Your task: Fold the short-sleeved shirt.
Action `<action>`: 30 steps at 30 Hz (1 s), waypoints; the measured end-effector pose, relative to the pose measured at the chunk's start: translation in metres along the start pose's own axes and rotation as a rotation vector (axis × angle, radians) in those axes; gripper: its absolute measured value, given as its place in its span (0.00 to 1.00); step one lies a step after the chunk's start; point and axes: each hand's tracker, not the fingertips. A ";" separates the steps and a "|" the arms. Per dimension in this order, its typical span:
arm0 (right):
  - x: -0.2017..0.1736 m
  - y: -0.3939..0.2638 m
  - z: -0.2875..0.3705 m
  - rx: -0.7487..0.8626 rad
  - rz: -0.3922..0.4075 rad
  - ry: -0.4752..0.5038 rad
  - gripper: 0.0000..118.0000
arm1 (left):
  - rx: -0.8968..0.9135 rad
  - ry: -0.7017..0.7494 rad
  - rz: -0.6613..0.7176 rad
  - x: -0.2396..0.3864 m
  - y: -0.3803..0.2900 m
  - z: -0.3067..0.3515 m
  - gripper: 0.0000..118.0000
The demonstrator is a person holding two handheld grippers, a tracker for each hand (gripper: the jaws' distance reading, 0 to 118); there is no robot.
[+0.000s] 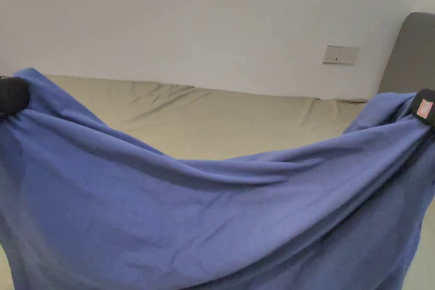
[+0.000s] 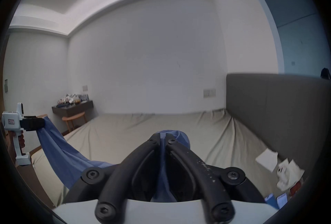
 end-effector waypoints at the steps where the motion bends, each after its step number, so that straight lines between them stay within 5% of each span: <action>1: -0.001 0.014 0.000 0.021 0.013 -0.005 0.06 | 0.013 0.010 -0.012 -0.002 0.010 -0.005 0.05; 14: 0.014 0.138 -0.080 0.093 0.061 -0.141 0.06 | 0.043 0.149 -0.097 0.000 0.123 -0.099 0.05; 30: 0.030 0.134 -0.282 0.025 0.038 -0.245 0.06 | -0.023 0.247 -0.129 0.012 0.111 -0.313 0.05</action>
